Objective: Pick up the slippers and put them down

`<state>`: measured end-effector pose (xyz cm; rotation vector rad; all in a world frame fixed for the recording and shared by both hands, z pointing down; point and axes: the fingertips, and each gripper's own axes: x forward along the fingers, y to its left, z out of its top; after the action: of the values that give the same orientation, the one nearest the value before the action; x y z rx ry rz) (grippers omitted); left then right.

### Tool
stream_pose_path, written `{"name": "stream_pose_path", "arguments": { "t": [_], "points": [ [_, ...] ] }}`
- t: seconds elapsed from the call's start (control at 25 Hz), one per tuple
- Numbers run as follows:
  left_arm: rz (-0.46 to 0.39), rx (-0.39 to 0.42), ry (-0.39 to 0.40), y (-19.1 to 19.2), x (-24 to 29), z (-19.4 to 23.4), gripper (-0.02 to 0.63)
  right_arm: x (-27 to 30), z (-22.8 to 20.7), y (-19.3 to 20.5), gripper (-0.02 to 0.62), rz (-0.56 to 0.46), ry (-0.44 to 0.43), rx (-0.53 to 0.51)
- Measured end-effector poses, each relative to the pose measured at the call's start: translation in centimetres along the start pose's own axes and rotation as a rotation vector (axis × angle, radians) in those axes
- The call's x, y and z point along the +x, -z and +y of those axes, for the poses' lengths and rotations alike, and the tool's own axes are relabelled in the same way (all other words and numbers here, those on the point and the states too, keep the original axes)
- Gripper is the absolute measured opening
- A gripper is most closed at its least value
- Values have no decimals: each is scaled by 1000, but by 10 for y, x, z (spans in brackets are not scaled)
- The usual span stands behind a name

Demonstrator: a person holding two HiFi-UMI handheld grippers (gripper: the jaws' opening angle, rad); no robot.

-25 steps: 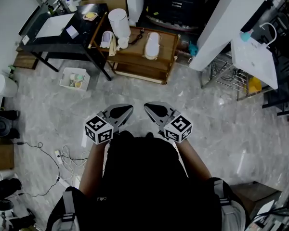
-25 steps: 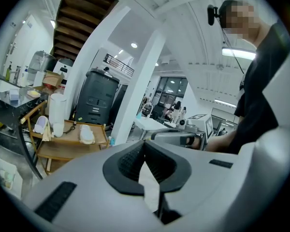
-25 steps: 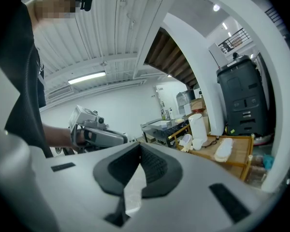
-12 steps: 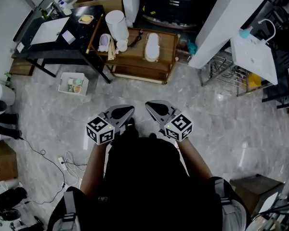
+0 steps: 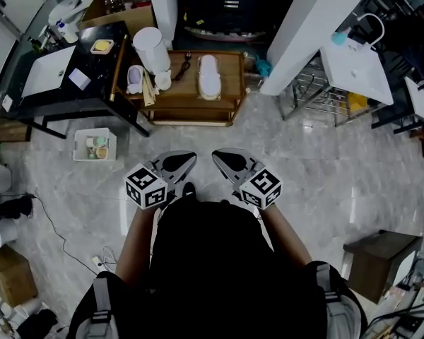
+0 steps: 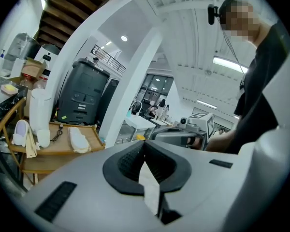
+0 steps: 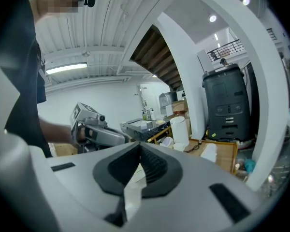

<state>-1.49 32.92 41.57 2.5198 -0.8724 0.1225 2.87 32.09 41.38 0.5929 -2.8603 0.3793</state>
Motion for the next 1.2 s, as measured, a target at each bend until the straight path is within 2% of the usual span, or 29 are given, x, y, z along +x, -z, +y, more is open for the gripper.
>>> {"name": "stream_pose_path", "arguments": {
  "t": [0.44, 0.72, 0.88, 1.2],
  "points": [
    [50, 30, 163, -18, 19, 32, 12, 18, -23, 0, 8, 18, 150, 38],
    [82, 44, 237, -19, 16, 43, 12, 29, -23, 1, 8, 21, 218, 50],
    [96, 50, 250, -20, 9, 49, 12, 37, -19, -2, 8, 19, 229, 61],
    [98, 32, 226, -17, -5, 63, 12, 55, -17, -1, 8, 39, 202, 59]
  ]
}}
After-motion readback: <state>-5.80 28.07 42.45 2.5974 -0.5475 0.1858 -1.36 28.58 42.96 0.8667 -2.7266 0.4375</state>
